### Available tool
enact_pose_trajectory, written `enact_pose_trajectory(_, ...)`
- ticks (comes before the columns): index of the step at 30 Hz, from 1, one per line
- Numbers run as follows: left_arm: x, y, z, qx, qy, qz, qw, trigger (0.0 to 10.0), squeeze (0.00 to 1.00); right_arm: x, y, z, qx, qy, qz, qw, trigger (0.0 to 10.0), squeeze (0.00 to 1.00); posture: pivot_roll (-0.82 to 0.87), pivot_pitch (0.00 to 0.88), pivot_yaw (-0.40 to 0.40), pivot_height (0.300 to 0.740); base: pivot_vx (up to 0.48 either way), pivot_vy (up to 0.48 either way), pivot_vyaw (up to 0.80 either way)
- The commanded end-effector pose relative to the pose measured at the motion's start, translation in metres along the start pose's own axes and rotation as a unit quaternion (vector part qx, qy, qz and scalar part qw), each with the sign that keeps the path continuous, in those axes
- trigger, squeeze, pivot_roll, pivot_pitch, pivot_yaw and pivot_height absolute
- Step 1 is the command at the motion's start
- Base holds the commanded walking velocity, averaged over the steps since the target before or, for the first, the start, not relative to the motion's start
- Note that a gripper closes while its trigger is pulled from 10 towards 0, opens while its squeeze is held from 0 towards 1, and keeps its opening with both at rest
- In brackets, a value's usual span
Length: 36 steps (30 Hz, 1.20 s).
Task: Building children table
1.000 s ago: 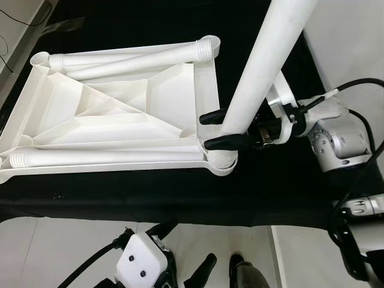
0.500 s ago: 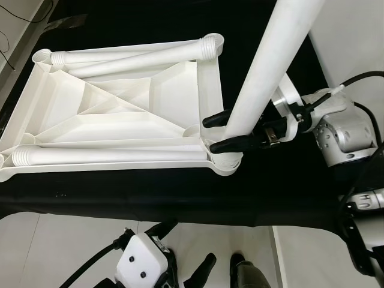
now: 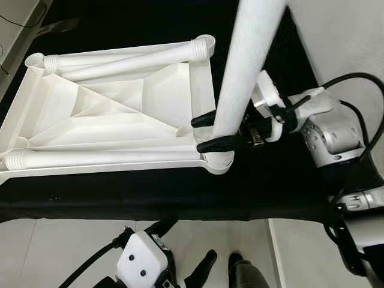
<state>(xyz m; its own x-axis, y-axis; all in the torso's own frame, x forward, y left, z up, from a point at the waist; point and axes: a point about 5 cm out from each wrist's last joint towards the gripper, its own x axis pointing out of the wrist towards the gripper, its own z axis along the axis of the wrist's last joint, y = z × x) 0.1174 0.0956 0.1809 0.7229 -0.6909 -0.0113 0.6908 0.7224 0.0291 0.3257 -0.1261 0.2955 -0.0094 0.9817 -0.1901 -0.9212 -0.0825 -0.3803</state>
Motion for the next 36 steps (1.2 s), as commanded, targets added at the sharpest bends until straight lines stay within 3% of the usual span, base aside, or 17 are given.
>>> enact_pose_trajectory(1,-0.001,-0.002,-0.007,-0.008,0.015,-0.003,1.000,10.0,0.00,0.005,0.008,-0.028,0.051,0.046,-0.009,0.998,10.0,0.00,0.09,0.372,0.066,0.740,0.000,0.000,0.00)
enact_pose_trajectory(12,-0.001,-0.003,-0.008,-0.010,0.015,-0.006,1.000,10.0,0.00,-0.003,0.012,-0.034,0.068,0.056,-0.069,0.994,10.0,0.00,0.08,0.368,0.064,0.740,0.000,0.000,0.00)
enact_pose_trajectory(13,-0.001,-0.003,-0.008,-0.010,0.015,-0.005,1.000,10.0,0.00,-0.002,0.014,-0.039,0.086,0.064,-0.114,0.988,10.0,0.00,0.08,0.369,0.055,0.740,0.000,0.000,0.00)
enact_pose_trajectory(14,-0.001,-0.003,-0.008,-0.010,0.015,-0.005,1.000,10.0,0.00,-0.002,0.014,-0.039,0.086,0.064,-0.114,0.988,10.0,0.00,0.08,0.369,0.055,0.740,0.000,0.000,0.00)
enact_pose_trajectory(15,-0.002,-0.004,-0.008,-0.010,0.015,-0.005,1.000,10.0,0.00,0.001,0.016,-0.047,0.118,0.069,-0.185,0.973,10.0,0.00,0.08,0.368,0.050,0.740,0.000,0.000,0.00)
enact_pose_trajectory(17,-0.002,-0.004,-0.008,-0.010,0.015,-0.005,1.000,10.0,0.00,0.001,0.016,-0.047,0.118,0.069,-0.185,0.973,10.0,0.00,0.08,0.368,0.050,0.740,0.000,0.000,0.00)
enact_pose_trajectory(18,-0.002,-0.003,-0.008,-0.011,0.014,-0.002,1.000,10.0,0.00,0.012,0.047,-0.069,0.178,0.090,-0.439,0.876,10.0,0.00,0.07,0.371,0.029,0.740,0.000,0.000,0.00)
enact_pose_trajectory(19,-0.002,-0.003,-0.008,-0.011,0.014,-0.002,1.000,10.0,0.00,0.012,0.047,-0.069,0.178,0.090,-0.439,0.876,10.0,0.00,0.07,0.371,0.029,0.740,0.000,0.000,0.00)
enact_pose_trajectory(20,-0.002,-0.001,-0.008,-0.011,0.013,0.001,1.000,10.0,0.00,0.018,0.073,-0.072,0.211,0.092,-0.499,0.835,10.0,0.00,0.05,0.387,0.060,0.740,0.000,0.000,0.00)
enact_pose_trajectory(21,-0.002,0.000,-0.007,-0.011,0.012,0.002,1.000,10.0,0.00,0.019,0.089,-0.070,0.218,0.093,-0.537,0.810,10.0,0.00,0.05,0.386,0.063,0.740,0.000,0.000,0.00)
enact_pose_trajectory(24,-0.002,0.002,-0.008,-0.009,0.012,0.002,1.000,10.0,0.00,0.024,0.093,-0.064,0.221,0.070,-0.551,0.801,10.0,0.00,0.06,0.375,0.071,0.740,0.000,0.000,0.00)
enact_pose_trajectory(36,0.002,0.010,-0.012,0.006,0.013,0.005,1.000,10.0,0.00,0.035,0.083,-0.058,0.202,0.063,-0.554,0.805,10.0,0.00,0.06,0.343,0.082,0.740,0.000,0.000,0.00)
